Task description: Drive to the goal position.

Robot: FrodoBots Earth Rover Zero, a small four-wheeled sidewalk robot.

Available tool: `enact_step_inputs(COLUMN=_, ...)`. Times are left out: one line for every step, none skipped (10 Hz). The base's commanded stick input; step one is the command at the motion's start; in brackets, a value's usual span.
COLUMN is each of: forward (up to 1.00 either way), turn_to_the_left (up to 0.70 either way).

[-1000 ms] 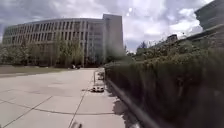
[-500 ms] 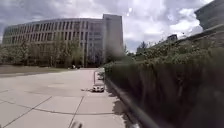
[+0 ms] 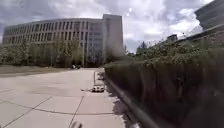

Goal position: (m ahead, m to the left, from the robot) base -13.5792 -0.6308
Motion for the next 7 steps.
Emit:
enact_step_inputs(forward=0.05, turn_to_the_left=0.0)
enact_step_inputs(forward=0.06, turn_to_the_left=0.0)
enact_step_inputs(forward=0.05, turn_to_the_left=0.0)
enact_step_inputs(forward=0.06, turn_to_the_left=0.0)
enact_step_inputs(forward=0.06, turn_to_the_left=0.0)
enact_step_inputs(forward=0.06, turn_to_the_left=0.0)
enact_step_inputs(forward=0.06, turn_to_the_left=0.0)
